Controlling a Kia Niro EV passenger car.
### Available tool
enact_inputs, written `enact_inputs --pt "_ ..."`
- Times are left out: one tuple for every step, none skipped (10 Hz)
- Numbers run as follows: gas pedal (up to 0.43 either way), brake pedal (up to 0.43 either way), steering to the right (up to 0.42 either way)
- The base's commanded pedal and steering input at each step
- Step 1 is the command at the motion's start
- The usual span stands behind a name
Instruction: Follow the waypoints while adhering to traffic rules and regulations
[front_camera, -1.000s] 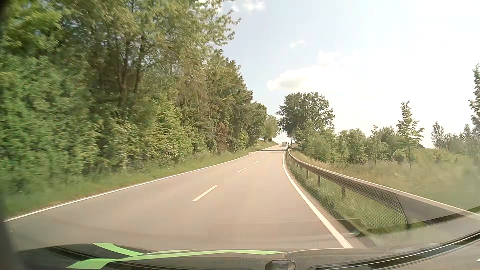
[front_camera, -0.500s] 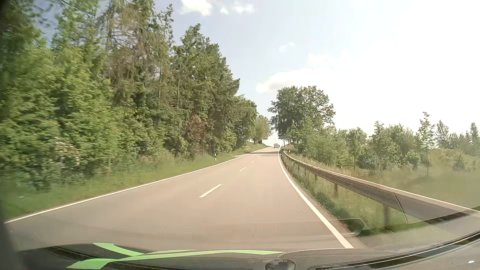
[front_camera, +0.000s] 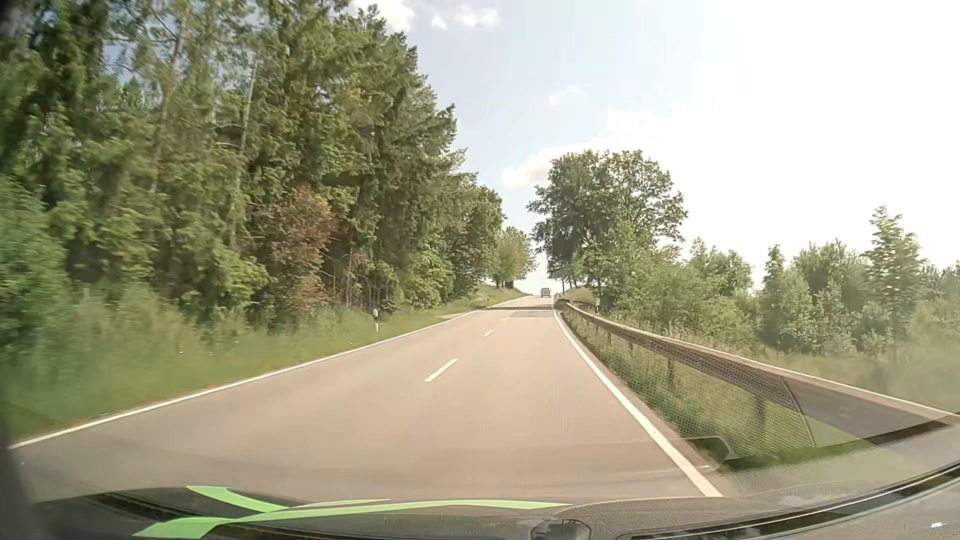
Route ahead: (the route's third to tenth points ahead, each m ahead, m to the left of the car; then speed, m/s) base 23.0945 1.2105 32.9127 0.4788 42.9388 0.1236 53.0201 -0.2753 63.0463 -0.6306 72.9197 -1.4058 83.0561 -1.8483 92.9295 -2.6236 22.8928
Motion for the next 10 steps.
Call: enact_inputs --pt "0.339 0.0 0.009" --pt "0.339 0.0 0.009" --pt "0.339 0.0 0.009" --pt "0.339 0.0 0.009" --pt "0.35 0.0 0.007" --pt "0.35 0.0 0.007" --pt "0.358 0.0 0.006" --pt "0.358 0.0 0.006" --pt "0.37 0.0 0.006" --pt "0.378 0.0 0.007"
